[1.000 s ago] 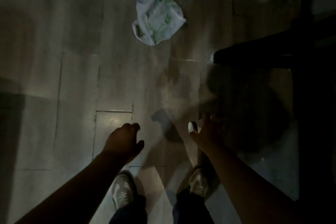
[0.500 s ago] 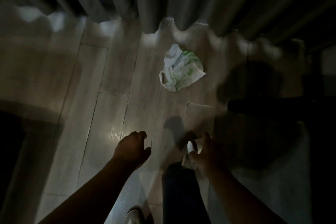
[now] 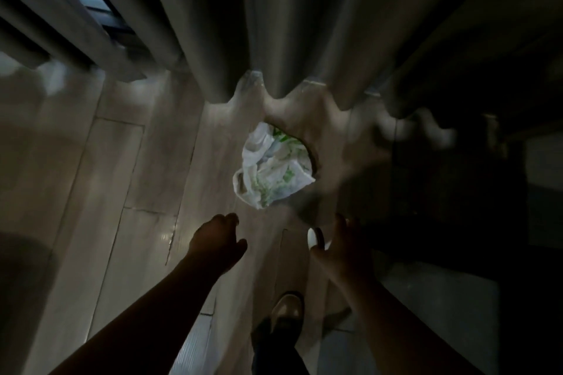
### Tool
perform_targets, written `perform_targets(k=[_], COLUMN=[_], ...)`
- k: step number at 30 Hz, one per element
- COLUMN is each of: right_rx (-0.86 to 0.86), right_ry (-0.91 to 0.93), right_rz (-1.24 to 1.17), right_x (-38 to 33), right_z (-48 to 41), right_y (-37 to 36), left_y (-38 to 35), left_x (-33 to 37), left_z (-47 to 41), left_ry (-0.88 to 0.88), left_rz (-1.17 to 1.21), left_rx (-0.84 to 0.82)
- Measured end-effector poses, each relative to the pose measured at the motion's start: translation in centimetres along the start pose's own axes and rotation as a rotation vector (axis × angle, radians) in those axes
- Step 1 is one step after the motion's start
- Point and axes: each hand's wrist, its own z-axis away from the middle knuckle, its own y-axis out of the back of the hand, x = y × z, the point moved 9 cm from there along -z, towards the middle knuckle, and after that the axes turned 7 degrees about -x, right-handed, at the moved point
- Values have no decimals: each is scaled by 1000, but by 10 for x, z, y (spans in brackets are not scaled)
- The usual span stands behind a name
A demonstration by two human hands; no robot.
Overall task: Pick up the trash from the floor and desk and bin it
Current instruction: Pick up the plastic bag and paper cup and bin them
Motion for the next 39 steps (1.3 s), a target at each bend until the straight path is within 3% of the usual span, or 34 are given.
perform_targets(k=[9, 12, 22, 31, 39], right_rx=[-36, 25, -72, -109, -68], right_ry=[-39, -34, -117, -131, -7], right_rz=[-25, -43, -63, -64, 38], right_x=[-5, 1, 36, 30, -33], right_z=[-101, -129, -167, -153, -94], right_y=[-34, -51, -130, -125, -44], left_y=[-20, -38, -95, -78, 7], left_x=[13, 8, -23, -28, -43], left_z=[-125, -162, -256, -212, -130], left_ry=[-77, -113, -35, -47, -52], left_rz=[-97, -124, 203, 319, 157], left_rx=[27, 30, -164, 72, 119])
